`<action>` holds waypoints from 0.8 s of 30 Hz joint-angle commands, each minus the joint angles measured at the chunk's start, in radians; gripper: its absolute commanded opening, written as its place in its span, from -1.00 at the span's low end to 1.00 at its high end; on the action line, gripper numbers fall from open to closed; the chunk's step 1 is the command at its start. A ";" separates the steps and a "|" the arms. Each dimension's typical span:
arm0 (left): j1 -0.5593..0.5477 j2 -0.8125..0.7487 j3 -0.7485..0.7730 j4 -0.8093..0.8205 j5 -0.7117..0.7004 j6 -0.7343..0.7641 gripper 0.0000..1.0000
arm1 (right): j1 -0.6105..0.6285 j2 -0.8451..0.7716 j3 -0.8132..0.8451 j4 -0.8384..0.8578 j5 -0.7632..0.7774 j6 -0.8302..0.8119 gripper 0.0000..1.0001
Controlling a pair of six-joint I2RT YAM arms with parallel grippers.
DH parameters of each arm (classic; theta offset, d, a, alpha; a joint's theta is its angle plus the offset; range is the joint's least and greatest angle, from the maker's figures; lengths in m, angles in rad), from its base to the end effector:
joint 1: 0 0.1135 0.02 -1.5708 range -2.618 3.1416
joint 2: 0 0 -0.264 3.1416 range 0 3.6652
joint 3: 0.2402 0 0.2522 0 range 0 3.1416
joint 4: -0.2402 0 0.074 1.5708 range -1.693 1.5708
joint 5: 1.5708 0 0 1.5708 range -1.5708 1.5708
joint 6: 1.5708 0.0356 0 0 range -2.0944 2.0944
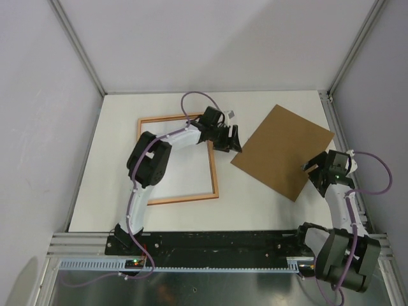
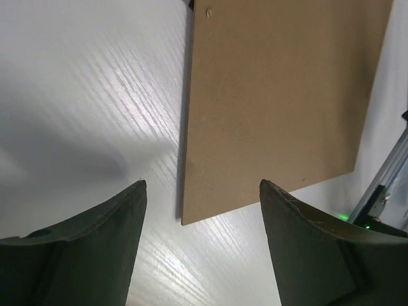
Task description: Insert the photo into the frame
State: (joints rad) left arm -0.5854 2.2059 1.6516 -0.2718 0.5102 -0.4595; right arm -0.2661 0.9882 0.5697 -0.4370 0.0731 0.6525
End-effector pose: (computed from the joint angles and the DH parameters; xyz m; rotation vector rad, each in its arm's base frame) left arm 0.3969 -0.2840 0.1708 0.4174 2.5149 -1.0675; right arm 0.1872 -0.0537 0.2066 1.1047 2.1589 0.0870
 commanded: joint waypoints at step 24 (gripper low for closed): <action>-0.104 0.206 0.194 -0.165 -0.104 0.060 0.53 | -0.021 0.309 -0.099 0.409 -0.300 0.006 0.96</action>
State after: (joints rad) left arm -0.6655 2.3470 1.8324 -0.3367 0.4332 -0.4351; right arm -0.3218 1.2293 0.4763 -0.0589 -0.1837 0.6384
